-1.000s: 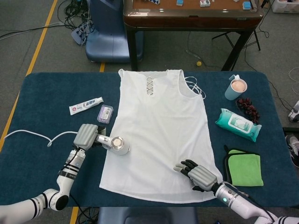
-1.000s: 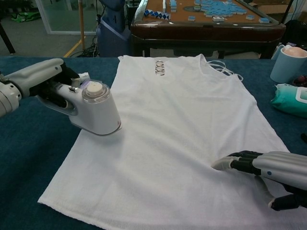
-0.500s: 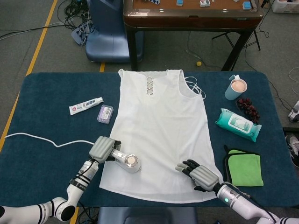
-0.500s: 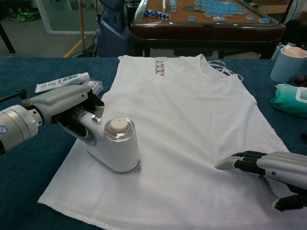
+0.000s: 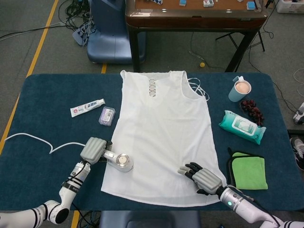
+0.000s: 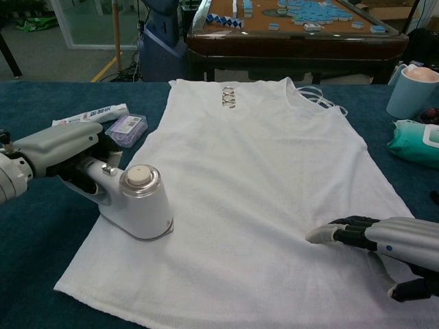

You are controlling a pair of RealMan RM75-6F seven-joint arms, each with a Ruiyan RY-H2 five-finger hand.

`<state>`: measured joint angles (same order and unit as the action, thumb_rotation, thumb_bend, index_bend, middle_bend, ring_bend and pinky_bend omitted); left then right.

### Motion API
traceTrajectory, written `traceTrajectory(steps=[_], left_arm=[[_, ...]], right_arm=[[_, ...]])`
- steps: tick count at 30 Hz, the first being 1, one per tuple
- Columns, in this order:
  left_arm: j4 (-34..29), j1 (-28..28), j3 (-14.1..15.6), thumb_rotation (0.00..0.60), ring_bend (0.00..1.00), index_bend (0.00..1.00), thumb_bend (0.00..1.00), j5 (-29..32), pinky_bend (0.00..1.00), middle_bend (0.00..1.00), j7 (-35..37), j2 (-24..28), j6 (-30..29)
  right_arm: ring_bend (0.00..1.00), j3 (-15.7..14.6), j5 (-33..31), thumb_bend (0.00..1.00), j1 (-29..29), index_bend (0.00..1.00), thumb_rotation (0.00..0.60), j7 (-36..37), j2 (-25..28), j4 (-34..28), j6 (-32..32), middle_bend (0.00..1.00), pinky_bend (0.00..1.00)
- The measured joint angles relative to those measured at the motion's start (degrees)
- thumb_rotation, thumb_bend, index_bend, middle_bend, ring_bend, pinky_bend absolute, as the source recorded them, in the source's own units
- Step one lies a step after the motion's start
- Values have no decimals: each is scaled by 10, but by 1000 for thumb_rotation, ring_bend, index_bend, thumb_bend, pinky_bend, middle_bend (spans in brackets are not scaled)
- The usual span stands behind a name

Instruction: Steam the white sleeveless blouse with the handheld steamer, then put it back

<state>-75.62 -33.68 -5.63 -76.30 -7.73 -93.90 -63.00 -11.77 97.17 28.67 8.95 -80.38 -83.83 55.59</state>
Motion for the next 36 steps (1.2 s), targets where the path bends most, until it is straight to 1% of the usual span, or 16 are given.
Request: traceTrajectory(steps=[8,13,18,23,30,36], left_arm=[[40,8,-3,600,660,852,255,8,573,764,29,7,8],[57,14,-17,600,661,853,255,19,573,764,52,15,7],[56,15,-34,600,661,852,255,25,573,764,64,27,-1],[38,6,-53,600,661,852,256,31,573,764,70,31,1],[13,-20,-66,600,659,852,255,28,571,764,58,9,8],[6,-46,-72,600,659,852,255,28,571,764,40,-29,21]], right_arm=[[0,0,-2,976,0,0,600,-7,0,-5,0,87,15],[0,0,-2,976,-1,0,600,-11,3,-9,1,87,15],[0,1,-3,976,-1,0,600,-13,4,-11,1,87,15],[0,2,-4,976,0,0,600,-13,3,-10,0,87,15],[0,1,-7,976,-2,0,600,-13,6,-9,2,87,15],[0,0,-10,976,-5,0,600,-12,7,-6,3,87,15]])
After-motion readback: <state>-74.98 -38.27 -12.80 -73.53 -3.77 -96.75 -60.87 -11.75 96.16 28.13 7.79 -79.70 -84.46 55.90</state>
